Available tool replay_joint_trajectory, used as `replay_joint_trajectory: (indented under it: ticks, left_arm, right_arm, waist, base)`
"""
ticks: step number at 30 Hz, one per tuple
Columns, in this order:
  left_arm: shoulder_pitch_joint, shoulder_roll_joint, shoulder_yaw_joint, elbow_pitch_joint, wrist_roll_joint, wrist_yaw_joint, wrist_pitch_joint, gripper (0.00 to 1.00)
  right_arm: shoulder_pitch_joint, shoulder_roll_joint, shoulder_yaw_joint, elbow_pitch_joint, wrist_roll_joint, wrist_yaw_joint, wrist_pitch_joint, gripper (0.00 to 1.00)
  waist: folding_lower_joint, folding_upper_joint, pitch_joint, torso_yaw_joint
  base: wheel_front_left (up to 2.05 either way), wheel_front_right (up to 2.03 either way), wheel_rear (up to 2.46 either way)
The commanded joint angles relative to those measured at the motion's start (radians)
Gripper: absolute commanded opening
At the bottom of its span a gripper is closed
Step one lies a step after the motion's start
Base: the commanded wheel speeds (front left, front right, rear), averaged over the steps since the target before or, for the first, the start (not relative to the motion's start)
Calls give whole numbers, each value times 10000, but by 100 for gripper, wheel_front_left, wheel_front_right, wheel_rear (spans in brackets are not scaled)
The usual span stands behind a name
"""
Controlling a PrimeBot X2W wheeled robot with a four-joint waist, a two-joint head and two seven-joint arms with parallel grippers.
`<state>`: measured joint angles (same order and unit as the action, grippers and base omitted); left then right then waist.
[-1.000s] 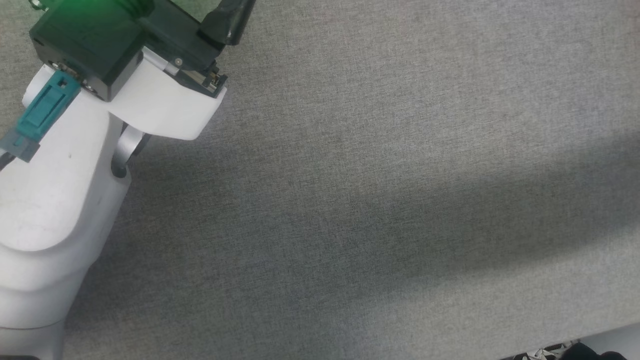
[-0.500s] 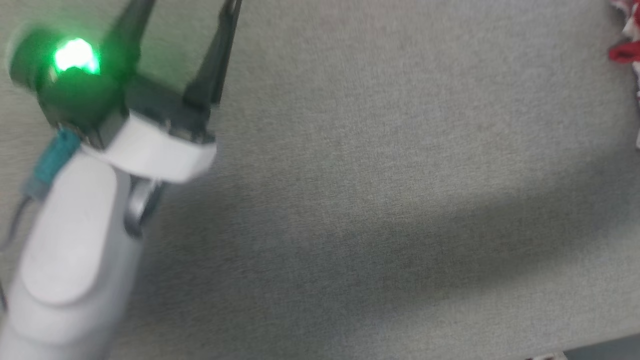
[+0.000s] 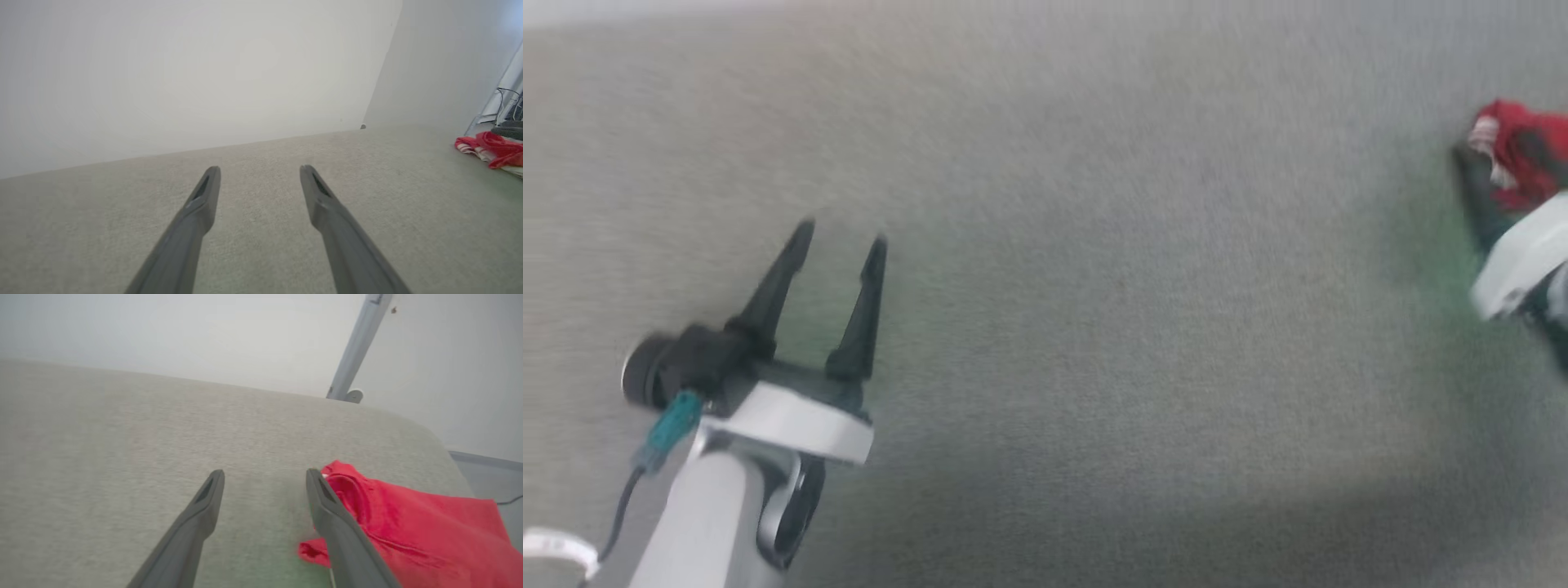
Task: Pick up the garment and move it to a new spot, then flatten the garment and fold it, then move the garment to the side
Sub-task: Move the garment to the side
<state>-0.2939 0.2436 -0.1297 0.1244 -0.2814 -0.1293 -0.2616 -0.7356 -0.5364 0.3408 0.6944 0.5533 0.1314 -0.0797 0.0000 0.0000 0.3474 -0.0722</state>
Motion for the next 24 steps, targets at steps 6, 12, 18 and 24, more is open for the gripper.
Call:
replay_joint_trajectory:
  ticks: [6,12,18,24]
  left_arm:
    - [1289,-306,678,358,-133,-13,-43,100]
    - [2167,-424,1132,486,-103,-13,-43,100]
    - [3081,-539,1610,387,-147,-13,-43,100]
    - [3867,-513,1770,165,-352,-13,-43,100]
  right_arm:
    - [1627,658,512,-832,74,-15,-1325,100]
    - [2599,1144,427,-1201,62,-15,-1727,100]
    - [3803,1539,-363,-1768,200,-15,-1854,100]
    - [5221,1817,-1376,-2791,-236,-10,-1861,100]
  waist:
    - [0,0,-1631,806]
    - [0,0,-2298,919]
    - [0,0,-2985,968]
    - [0,0,-3499,910]
  base:
    - [0,0,0]
    - [0,0,0]
    - [0,0,0]
    - [0,0,0]
